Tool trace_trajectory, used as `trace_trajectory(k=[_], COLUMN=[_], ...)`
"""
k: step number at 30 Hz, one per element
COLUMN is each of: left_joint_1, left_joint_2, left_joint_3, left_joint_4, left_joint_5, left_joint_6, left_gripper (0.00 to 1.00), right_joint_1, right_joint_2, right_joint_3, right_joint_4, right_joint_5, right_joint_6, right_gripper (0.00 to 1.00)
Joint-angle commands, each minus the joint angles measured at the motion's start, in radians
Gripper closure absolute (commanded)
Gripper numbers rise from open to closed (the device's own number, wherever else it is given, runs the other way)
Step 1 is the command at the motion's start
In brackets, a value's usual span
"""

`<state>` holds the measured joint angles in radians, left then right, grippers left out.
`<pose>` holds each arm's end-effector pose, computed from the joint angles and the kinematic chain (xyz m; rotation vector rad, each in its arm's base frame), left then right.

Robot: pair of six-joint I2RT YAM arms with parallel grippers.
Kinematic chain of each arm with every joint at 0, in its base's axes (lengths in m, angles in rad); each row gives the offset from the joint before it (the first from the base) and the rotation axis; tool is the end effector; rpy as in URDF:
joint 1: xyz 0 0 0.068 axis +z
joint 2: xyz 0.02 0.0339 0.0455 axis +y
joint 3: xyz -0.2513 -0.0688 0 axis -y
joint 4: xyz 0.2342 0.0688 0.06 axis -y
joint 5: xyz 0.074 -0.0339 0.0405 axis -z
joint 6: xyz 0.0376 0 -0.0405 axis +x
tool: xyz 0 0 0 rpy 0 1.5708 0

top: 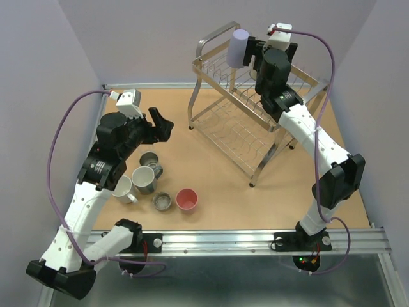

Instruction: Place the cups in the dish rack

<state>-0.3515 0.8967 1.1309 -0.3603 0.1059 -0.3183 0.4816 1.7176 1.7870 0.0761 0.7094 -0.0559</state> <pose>0.1747 -0.0683 0.4085 0.1095 1.7278 -0.5875 0.3549 0.1579 0.4531 0.1985 1.4490 -0.1580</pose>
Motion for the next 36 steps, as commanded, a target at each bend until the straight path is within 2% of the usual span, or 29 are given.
trace_trajectory(k=[1,10,17,20,24,27,32,36], left_joint_1=[0.003,0.002,0.0,0.0,0.0,0.0,0.005,0.003], left_joint_2=[0.002,-0.004,0.082,0.125,0.202,0.313,0.422,0.458], left_joint_3=[0.059,0.058,0.027,0.007,-0.006,0.01,-0.003,-0.035], left_joint_4=[0.015,-0.015,-0.144,-0.189,-0.235,-0.264,-0.249,-0.233], left_joint_5=[-0.015,-0.028,-0.054,-0.097,-0.205,-0.262,-0.293,-0.282], left_joint_6=[0.019,0.035,0.079,0.024,-0.021,-0.038,-0.059,-0.091], left_gripper=[0.11,0.11,0.11,0.12,0.15,0.15,0.14,0.14], right_joint_1=[-0.001,-0.001,-0.001,0.0,0.0,0.0,0.0,0.0], right_joint_2=[0.004,-0.073,-0.185,-0.272,-0.436,-0.487,-0.55,-0.584], right_joint_3=[-0.012,-0.003,0.052,0.005,-0.072,-0.093,-0.176,-0.199], right_joint_4=[0.105,0.155,0.152,0.142,0.108,0.036,-0.042,-0.099], right_joint_5=[0.002,0.01,0.021,-0.062,-0.272,-0.362,-0.401,-0.407], right_joint_6=[-0.015,-0.056,-0.062,-0.021,0.051,0.174,0.272,0.289], right_gripper=[0.0,0.0,0.0,0.0,0.0,0.0,0.0,0.0])
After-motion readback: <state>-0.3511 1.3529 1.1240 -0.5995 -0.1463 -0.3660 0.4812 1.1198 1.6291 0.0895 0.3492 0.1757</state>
